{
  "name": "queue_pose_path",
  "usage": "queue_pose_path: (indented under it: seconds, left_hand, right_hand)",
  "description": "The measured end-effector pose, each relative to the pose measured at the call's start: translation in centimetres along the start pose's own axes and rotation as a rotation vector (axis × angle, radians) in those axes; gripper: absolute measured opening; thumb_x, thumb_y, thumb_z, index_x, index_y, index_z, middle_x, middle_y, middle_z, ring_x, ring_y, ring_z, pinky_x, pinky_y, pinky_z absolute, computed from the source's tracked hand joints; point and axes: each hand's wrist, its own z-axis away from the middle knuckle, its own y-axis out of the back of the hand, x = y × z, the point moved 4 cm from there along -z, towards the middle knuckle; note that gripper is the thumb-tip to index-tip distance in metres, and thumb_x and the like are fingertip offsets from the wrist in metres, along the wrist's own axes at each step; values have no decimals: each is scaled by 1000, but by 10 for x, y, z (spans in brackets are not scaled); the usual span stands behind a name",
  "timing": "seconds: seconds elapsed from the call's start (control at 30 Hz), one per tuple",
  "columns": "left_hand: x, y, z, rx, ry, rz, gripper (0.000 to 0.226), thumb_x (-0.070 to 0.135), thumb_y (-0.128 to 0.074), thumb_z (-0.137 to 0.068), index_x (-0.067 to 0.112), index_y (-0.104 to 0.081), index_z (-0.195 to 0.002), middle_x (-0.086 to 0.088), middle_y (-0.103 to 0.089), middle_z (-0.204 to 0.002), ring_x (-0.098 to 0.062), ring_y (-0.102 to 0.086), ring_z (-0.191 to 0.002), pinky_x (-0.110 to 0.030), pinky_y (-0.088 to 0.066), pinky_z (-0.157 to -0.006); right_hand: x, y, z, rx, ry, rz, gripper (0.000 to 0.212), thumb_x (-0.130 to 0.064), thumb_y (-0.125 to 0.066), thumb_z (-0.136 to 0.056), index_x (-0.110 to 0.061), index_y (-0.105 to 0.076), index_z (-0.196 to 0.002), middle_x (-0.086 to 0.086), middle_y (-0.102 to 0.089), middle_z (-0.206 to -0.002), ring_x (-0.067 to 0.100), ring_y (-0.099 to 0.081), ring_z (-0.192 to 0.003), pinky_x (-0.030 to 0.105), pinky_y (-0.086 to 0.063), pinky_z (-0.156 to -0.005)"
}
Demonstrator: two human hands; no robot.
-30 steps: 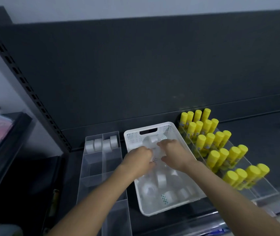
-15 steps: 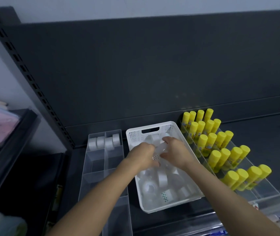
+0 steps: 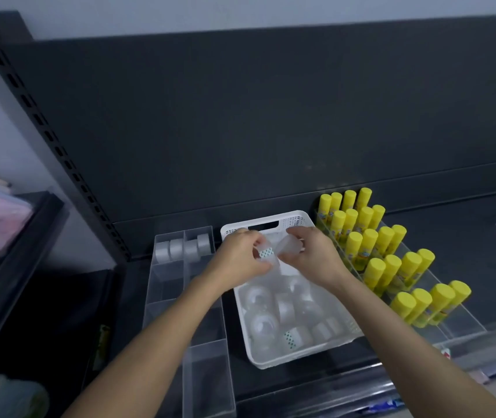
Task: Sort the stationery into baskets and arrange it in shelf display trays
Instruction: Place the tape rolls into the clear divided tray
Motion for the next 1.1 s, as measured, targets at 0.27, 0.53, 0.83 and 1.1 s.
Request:
queue_pose_path:
  seconds: [0.27,0.53,0.83,1.1]
  left_hand:
    - [-52,71,45,200,83,129,37,23,-81,-68,24,-67,-102,13,-57,-100,-2,-61,-88,-28,-54,-82]
    - [-107,103,86,207,146,22,39,24,-81,-70,24,-66,-105,12,-57,-99,-2,-58,-88,-27,-53,-82]
    - [-129,96,92,76,148,-94,42,21,-78,-75,18,-64,-115,8,-54,-106,-8,-55,-93,-27,-50,-84]
    - [-147,74,86,55,126,-139,48,24,-77,-78,18,-63,-123,4,-56,-115,-15,-48,-109,-22,-39,-91]
  right_hand:
    - [-57,-30,0,-67,87,-192,56,-26,-75,-74,-17,-57,-126,-6,-61,-111,11,-61,-99,23,-48,-81]
    - [-114,-90,6,-197,300,-94,39,-25,-73,-76,-12,-63,-112,5,-63,-104,18,-58,-94,30,-49,-82]
    - [-135,-138,5,-418,413,138,18,-21,-66,-79,-12,-60,-94,5,-56,-94,22,-54,-86,26,-39,-66]
    - [-129,-159,2,-486,398,259,42,-30,-60,-85,-22,-55,-126,10,-55,-116,28,-48,-111,31,-42,-94]
